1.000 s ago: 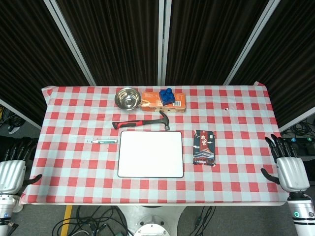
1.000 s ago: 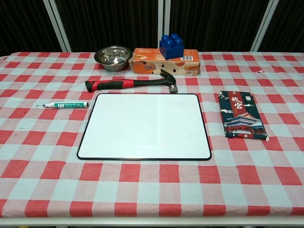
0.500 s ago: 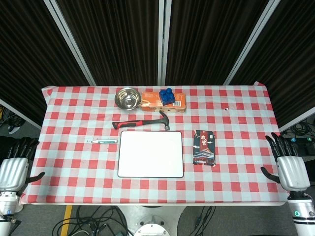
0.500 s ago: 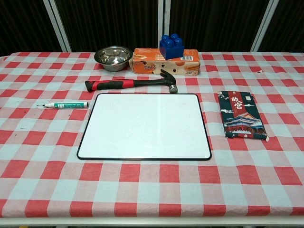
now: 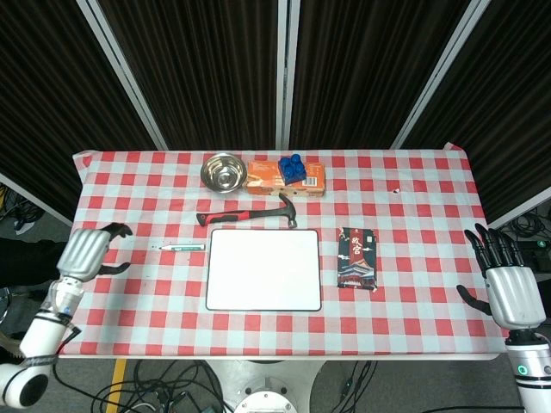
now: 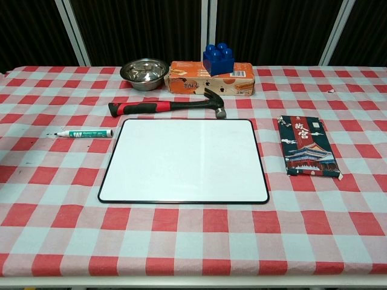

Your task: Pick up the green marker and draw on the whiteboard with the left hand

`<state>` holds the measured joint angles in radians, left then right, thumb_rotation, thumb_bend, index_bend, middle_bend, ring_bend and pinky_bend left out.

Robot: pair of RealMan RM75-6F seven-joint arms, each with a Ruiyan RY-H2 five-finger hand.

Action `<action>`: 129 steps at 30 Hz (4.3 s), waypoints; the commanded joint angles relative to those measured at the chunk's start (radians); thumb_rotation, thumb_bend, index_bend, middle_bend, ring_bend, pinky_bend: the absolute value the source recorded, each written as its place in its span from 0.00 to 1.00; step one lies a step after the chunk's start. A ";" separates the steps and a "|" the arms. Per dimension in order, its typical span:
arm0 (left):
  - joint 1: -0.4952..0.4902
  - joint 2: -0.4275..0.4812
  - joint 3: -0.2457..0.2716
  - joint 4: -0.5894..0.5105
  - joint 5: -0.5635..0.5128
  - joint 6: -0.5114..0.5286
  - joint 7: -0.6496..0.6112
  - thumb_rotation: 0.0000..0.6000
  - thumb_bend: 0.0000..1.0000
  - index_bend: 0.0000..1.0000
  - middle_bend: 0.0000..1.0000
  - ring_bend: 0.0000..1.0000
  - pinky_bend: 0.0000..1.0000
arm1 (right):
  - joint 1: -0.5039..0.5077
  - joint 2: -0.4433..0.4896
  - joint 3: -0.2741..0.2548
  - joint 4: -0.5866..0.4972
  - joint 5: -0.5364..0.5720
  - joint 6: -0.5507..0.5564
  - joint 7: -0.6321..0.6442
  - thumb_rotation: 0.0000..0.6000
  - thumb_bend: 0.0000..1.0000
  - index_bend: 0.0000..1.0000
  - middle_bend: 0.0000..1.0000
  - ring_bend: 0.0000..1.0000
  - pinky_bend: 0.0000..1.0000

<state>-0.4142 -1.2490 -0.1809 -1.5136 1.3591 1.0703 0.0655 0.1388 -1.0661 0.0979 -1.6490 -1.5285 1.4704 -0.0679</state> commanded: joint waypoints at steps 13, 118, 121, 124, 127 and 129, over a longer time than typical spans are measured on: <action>-0.275 -0.308 -0.023 0.265 -0.312 -0.255 0.393 1.00 0.24 0.44 0.49 0.73 0.98 | -0.015 0.006 -0.005 -0.010 0.025 0.004 -0.009 1.00 0.10 0.00 0.00 0.00 0.07; -0.452 -0.769 0.151 0.871 0.280 -0.041 -0.676 1.00 0.40 0.48 0.57 0.66 0.96 | -0.023 0.018 -0.015 0.015 0.063 -0.032 0.039 1.00 0.10 0.00 0.00 0.00 0.08; -0.488 -0.797 0.133 0.889 0.275 -0.051 -0.682 1.00 0.40 0.48 0.57 0.66 0.96 | -0.025 0.023 -0.013 0.017 0.070 -0.033 0.043 1.00 0.10 0.00 0.00 0.00 0.08; -0.514 -0.801 0.112 0.892 0.271 -0.034 -0.680 1.00 0.40 0.48 0.57 0.66 0.96 | -0.027 0.026 -0.011 0.017 0.073 -0.031 0.048 1.00 0.10 0.00 0.00 0.00 0.08; -0.517 -0.775 0.097 0.865 0.261 -0.009 -0.675 1.00 0.40 0.48 0.57 0.66 0.96 | -0.028 0.027 -0.011 0.020 0.069 -0.026 0.054 1.00 0.10 0.00 0.00 0.00 0.08; -0.510 -0.752 0.096 0.838 0.253 -0.004 -0.669 1.00 0.40 0.48 0.57 0.66 0.96 | -0.028 0.026 -0.011 0.022 0.067 -0.027 0.056 1.00 0.10 0.00 0.00 0.00 0.08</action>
<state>-0.9276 -2.0206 -0.0800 -0.6542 1.6209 1.0584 -0.6093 0.1111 -1.0396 0.0871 -1.6272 -1.4610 1.4442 -0.0118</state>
